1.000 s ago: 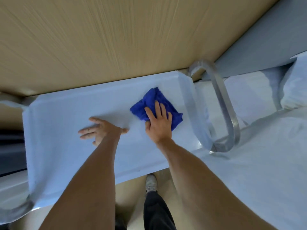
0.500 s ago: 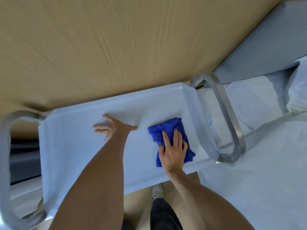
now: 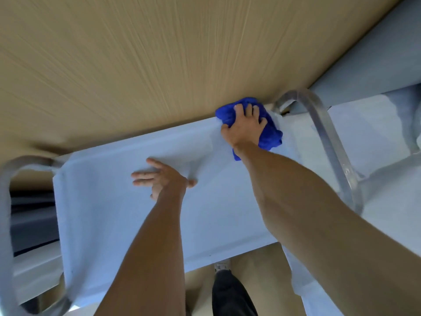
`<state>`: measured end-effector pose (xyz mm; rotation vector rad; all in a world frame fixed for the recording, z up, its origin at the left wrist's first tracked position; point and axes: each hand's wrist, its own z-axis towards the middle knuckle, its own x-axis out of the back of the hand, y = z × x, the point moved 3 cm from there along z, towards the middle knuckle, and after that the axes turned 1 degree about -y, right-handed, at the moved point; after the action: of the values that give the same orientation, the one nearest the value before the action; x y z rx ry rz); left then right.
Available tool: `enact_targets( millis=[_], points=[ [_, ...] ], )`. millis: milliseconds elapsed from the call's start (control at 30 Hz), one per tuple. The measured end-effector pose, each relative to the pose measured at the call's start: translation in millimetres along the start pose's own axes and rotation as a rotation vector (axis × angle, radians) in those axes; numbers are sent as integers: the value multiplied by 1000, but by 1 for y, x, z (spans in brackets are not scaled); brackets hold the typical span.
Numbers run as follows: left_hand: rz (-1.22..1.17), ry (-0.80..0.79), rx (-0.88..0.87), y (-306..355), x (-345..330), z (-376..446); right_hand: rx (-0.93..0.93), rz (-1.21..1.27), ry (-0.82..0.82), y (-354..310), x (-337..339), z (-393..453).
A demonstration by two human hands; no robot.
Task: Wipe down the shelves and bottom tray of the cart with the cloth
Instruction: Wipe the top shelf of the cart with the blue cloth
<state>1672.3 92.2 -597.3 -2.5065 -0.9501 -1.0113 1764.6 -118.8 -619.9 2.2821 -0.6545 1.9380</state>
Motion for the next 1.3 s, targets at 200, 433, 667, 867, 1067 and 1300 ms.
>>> enact_targets(
  millis=[200, 433, 667, 867, 1067, 1300],
  points=[
    [-104, 35, 40, -5, 3, -4, 472, 52, -97, -86, -40, -75],
    [-110, 46, -16, -4, -6, -4, 83, 3, 50, 2, -23, -13],
    [-85, 39, -39, 10, -15, -5, -68, 17, 97, 32, -17, -8],
    [-54, 55, -40, 7, -9, -9, -38, 2, 86, 50, -41, -141],
    [-61, 42, -48, 3, -6, -18, -29, -40, -72, 78, -55, -273],
    [-66, 34, -16, 23, -4, -4, -83, 19, 111, 72, -26, -59]
  ],
)
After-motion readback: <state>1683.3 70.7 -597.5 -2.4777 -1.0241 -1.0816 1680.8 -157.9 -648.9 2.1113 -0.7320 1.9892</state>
